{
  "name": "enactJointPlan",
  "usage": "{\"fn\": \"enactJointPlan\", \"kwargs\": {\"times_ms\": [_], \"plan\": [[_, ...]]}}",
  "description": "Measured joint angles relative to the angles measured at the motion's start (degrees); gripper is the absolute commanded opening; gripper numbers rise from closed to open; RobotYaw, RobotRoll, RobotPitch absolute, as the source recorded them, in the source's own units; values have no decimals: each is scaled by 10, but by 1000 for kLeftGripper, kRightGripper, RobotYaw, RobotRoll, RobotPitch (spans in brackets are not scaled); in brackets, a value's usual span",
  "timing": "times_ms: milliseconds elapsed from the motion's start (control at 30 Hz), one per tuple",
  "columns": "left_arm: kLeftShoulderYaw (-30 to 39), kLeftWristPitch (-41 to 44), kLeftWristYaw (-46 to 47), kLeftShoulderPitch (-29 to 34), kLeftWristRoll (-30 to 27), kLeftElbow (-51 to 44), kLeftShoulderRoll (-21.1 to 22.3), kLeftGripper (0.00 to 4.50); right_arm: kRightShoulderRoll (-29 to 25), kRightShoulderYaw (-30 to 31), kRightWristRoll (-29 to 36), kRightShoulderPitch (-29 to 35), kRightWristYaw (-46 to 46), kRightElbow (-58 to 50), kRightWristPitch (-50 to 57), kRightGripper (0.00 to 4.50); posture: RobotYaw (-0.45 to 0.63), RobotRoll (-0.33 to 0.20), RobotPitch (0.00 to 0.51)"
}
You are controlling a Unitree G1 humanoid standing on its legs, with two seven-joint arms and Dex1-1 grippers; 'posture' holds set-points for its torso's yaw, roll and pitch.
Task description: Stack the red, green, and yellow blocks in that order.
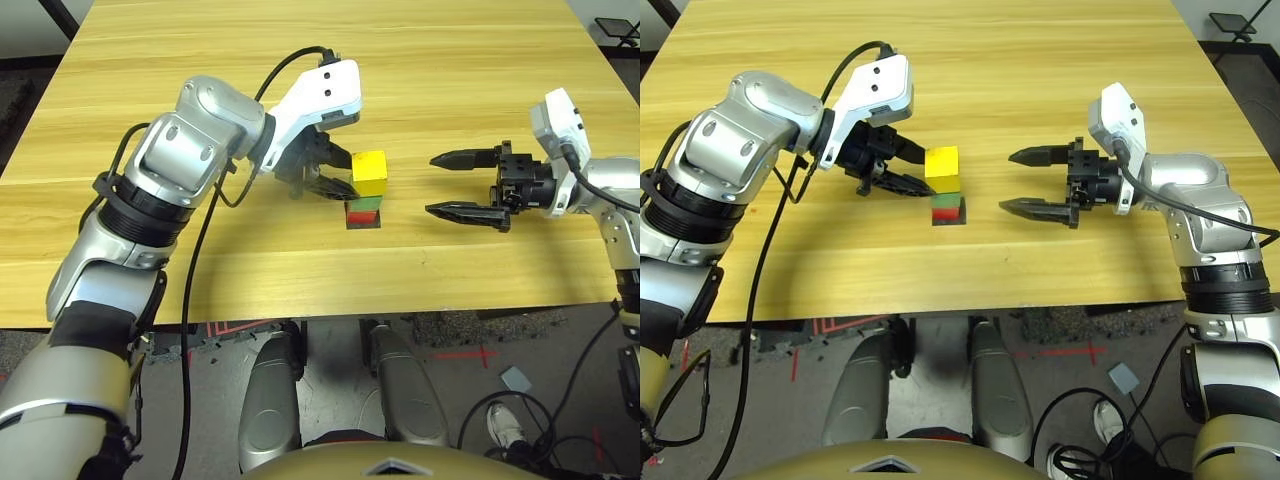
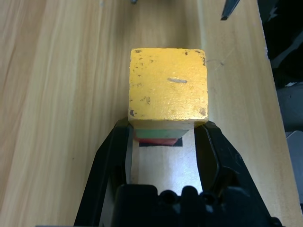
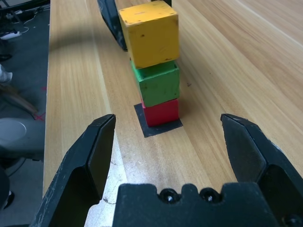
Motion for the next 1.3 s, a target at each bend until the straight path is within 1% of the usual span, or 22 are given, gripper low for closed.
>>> {"fn": "enactJointPlan", "kwargs": {"times_ms": [500, 567, 667, 700, 733, 1000, 1100, 1167, 1233, 1300], "plan": [[-5, -2, -3, -4, 16, 6, -12, 2004, 0, -8, 5, 3, -10, -8, 10, 4500, -13, 43, 290], [-6, -2, -4, -5, 17, 6, -12, 2767, 0, -8, 5, 3, -10, -8, 10, 4500, -13, 43, 290], [-5, -2, -6, -5, 17, 6, -12, 3793, 0, -8, 5, 3, -10, -8, 10, 4500, -8, 44, 290], [-5, -2, -6, -5, 17, 6, -12, 4210, 0, -8, 5, 3, -10, -8, 10, 4500, -6, 45, 290], [-5, -2, -6, -6, 17, 6, -12, 4477, 0, -8, 5, 3, -10, -8, 10, 4500, -5, 45, 290], [4, 7, -7, -27, 15, 6, -6, 4477, 0, -8, 5, 2, -10, -5, 10, 4500, 6, 34, 275], [29, 23, -7, -28, 3, 1, 15, 4477, 0, -19, 17, 1, -9, 6, 16, 4500, 9, 26, 265], [54, 45, -6, -19, -11, -18, 43, 4477, -6, -33, 26, 1, -9, 22, 26, 4500, 20, 18, 258], [88, 76, 5, 6, -26, -38, 72, 4477, -12, -51, 26, 0, -18, 50, 28, 4500, 37, 5, 251], [138, 110, 42, 49, -35, -55, 84, 4477, -10, -73, 14, -10, -56, 116, 8, 4500, 48, -4, 245]]}}
